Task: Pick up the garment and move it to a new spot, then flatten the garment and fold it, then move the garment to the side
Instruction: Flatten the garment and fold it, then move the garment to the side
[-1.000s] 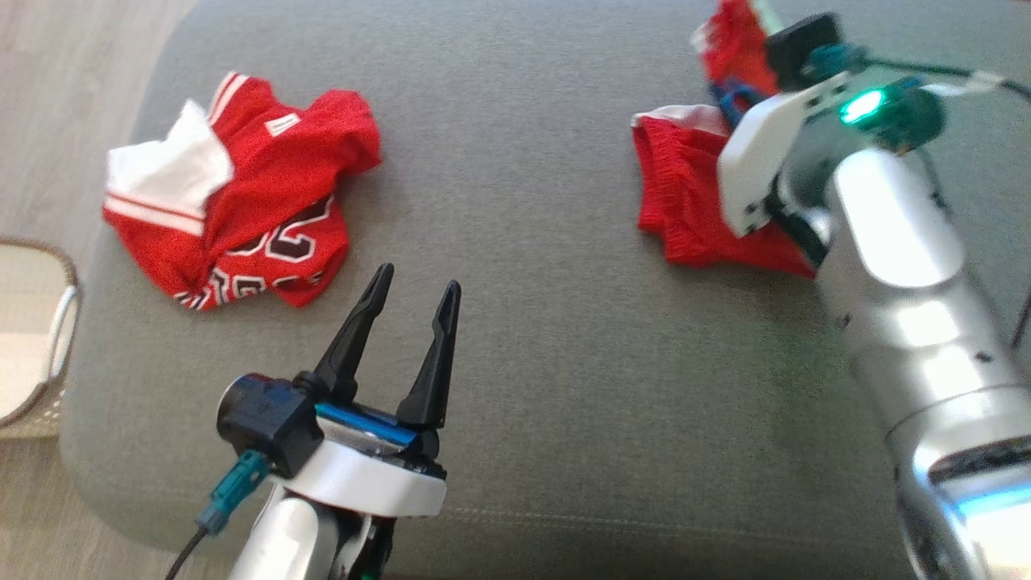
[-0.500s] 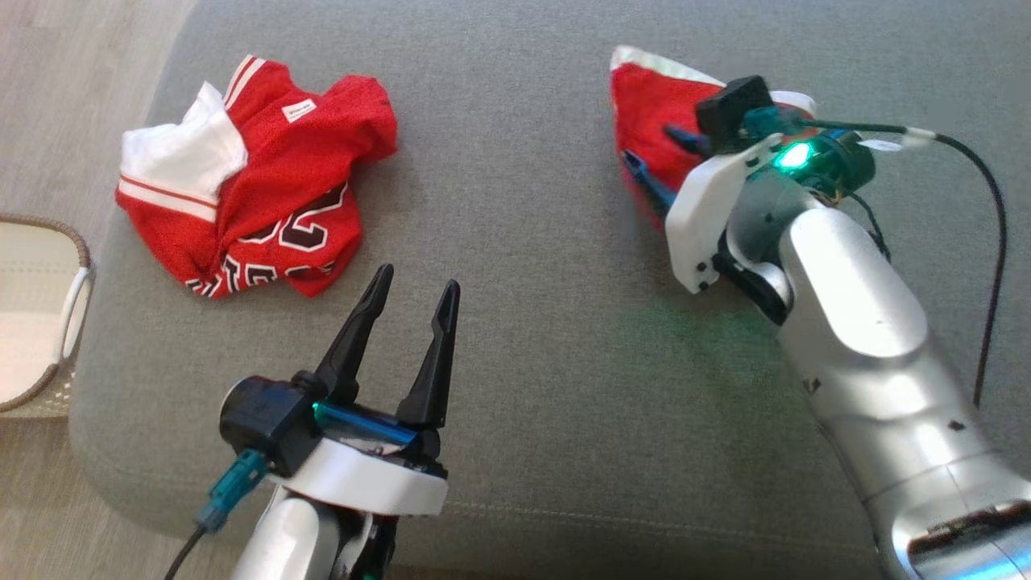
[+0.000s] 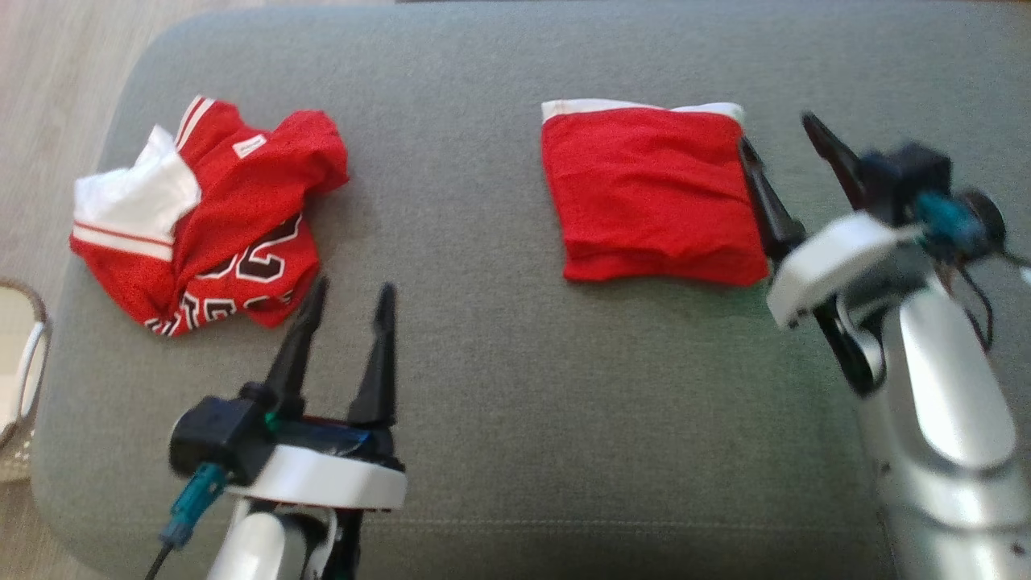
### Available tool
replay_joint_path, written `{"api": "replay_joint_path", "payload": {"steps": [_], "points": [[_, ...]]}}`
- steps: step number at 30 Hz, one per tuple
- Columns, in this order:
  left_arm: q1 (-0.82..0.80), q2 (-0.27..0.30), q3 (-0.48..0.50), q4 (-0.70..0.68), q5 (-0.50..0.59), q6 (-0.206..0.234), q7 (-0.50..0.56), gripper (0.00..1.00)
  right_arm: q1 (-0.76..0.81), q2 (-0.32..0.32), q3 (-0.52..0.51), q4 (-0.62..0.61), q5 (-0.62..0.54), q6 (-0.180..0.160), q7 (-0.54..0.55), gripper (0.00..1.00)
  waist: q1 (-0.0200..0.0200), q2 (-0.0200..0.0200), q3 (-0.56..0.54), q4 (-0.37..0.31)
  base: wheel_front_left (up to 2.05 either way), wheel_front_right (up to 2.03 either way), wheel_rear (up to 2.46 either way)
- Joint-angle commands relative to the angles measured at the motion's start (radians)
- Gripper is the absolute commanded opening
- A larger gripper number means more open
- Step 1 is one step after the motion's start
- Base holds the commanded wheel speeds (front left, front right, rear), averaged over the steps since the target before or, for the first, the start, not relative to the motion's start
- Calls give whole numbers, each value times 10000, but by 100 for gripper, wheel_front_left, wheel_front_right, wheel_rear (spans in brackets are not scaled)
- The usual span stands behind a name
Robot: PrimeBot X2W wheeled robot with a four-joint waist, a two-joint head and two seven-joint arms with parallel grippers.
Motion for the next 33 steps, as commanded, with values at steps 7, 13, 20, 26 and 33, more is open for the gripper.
{"api": "replay_joint_path", "payload": {"steps": [7, 13, 20, 26, 33], "points": [[337, 26, 1137, -821, 176, 533, -51, 100, 1817, -82, 9, -1044, -312, -4, -1280, 100, 0, 0, -623, -433, 0, 0, 0], [1036, 26, 1287, -784, 415, 495, -51, 100, 3160, 108, -254, -1230, -519, -4, -2045, 100, 0, 0, -1072, -651, 0, 0, 0], [1457, 26, 1233, -654, 653, 443, -51, 100, 3777, 214, -415, -1121, -501, -4, -2224, 100, 0, 0, -1350, -758, 0, 0, 0], [1469, 26, 1112, -625, 782, 465, -51, 100, 3755, 224, -468, -1044, -390, -4, -2185, 100, 0, 0, -1426, -610, 0, 0, 0], [1336, 26, 959, -605, 1050, 441, -51, 100, 3399, 226, -383, -674, -52, -4, -1983, 100, 0, 0, -1258, -274, 0, 0, 0]]}}
